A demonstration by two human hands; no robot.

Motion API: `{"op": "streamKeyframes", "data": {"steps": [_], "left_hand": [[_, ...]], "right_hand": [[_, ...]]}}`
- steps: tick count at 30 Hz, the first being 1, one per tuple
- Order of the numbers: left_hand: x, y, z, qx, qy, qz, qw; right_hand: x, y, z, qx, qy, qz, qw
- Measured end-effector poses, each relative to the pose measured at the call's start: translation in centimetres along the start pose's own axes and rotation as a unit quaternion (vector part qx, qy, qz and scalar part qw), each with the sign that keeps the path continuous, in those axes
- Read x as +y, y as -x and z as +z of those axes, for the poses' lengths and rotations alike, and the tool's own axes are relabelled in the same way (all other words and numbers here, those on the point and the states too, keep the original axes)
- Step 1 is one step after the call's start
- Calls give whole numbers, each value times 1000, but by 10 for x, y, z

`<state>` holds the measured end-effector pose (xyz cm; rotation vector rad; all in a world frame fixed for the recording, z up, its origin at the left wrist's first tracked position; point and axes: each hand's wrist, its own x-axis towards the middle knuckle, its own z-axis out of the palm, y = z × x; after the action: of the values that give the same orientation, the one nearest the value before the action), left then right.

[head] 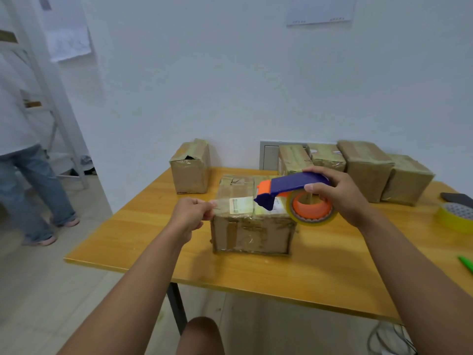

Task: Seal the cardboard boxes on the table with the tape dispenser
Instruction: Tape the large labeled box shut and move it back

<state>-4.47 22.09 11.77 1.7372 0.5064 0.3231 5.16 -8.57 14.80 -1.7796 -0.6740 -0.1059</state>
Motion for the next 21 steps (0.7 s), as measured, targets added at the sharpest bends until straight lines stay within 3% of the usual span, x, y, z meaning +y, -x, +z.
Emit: {"op": "streamKeyframes", "data": {"steps": [15, 19, 21], "left_hand": [[-24, 2, -1, -5, -120, 22, 992], [-36, -3, -8, 31, -271, 27, 962], [-45, 1, -8, 71, -315, 69, 944]], "right_hand": [[-11, 4, 9, -45, 81, -2, 996], [-11, 3, 8, -42, 88, 0, 995], [-10, 3, 8, -40, 90, 1, 995]]}}
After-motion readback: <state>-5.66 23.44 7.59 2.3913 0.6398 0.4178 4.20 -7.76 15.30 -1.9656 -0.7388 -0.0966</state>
